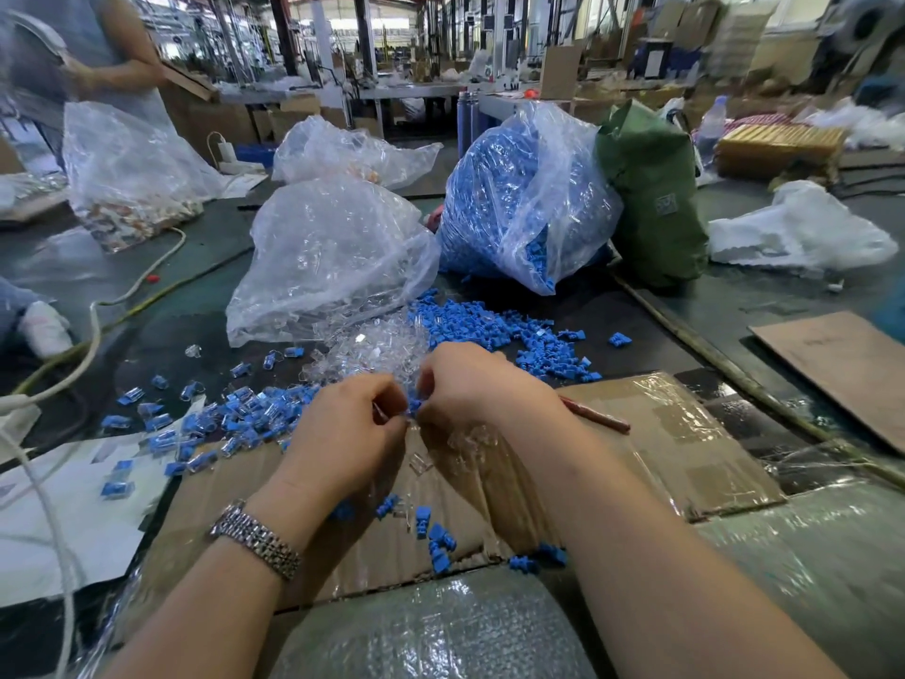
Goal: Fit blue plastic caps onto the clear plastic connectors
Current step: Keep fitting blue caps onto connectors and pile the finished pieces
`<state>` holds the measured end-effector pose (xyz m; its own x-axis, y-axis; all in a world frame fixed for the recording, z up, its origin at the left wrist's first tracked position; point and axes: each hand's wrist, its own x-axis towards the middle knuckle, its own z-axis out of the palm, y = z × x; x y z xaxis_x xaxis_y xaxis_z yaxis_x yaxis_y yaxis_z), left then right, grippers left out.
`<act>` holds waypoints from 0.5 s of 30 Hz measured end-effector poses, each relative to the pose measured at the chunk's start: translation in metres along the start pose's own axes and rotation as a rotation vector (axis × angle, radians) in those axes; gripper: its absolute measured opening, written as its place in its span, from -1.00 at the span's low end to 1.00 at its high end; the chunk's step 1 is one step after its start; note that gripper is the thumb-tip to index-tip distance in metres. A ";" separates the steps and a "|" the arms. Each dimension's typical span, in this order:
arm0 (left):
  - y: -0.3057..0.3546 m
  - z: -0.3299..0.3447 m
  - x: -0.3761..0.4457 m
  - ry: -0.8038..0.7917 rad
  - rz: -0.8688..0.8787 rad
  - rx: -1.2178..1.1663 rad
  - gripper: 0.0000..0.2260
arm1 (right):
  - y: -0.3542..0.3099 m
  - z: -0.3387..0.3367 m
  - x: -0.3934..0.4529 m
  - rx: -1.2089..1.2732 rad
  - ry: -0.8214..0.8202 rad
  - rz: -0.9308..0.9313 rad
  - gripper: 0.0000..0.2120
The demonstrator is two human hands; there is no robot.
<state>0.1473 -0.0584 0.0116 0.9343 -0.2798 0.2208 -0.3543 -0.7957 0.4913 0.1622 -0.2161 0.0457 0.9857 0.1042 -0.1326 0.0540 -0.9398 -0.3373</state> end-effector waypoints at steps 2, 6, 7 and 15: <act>-0.001 -0.003 0.000 -0.021 -0.021 -0.047 -0.87 | 0.005 0.002 -0.002 -0.007 0.027 -0.025 -0.95; -0.002 -0.009 -0.002 -0.057 -0.057 -0.210 -0.83 | 0.017 0.000 -0.007 0.018 0.052 -0.074 -0.92; -0.002 -0.011 -0.002 -0.069 -0.073 -0.250 -0.84 | 0.020 -0.001 -0.008 0.013 0.055 -0.094 -0.94; -0.005 -0.026 -0.003 -0.105 -0.210 -0.550 -0.77 | 0.027 -0.009 -0.014 0.003 0.021 -0.109 -0.85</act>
<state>0.1457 -0.0401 0.0304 0.9754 -0.2205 0.0004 -0.1027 -0.4527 0.8857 0.1509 -0.2459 0.0468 0.9772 0.1986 -0.0756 0.1602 -0.9224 -0.3515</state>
